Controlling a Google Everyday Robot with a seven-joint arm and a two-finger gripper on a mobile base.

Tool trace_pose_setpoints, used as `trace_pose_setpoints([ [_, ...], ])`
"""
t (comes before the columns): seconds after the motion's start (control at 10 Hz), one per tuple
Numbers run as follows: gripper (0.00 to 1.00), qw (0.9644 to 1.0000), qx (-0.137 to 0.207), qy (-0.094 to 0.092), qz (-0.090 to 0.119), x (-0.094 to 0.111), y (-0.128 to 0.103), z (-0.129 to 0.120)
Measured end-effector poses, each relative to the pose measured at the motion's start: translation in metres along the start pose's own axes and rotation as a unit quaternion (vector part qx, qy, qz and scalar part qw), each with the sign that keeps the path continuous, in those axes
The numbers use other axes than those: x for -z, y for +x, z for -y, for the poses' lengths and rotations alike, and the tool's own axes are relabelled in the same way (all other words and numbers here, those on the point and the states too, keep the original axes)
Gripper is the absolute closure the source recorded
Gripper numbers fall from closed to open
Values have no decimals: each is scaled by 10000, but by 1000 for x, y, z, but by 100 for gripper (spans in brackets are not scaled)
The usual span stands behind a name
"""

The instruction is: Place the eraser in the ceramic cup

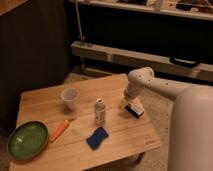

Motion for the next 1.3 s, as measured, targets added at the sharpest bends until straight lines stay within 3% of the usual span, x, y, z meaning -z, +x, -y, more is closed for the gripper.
trace_pose_setpoints([
  [0.4, 20, 9998, -23, -95, -177, -23, 5, 0],
  [0.5, 25, 9996, -39, -135, -234, -28, 7, -1],
  [0.8, 56, 9993, -41, -170, -329, -34, 6, -5],
  [1.0, 77, 9992, -39, -132, -368, -27, 5, -7],
  [1.2, 95, 9996, -18, -37, -273, -6, -3, -6],
  [1.3, 100, 10000, -16, -7, -90, 17, -15, -4],
])
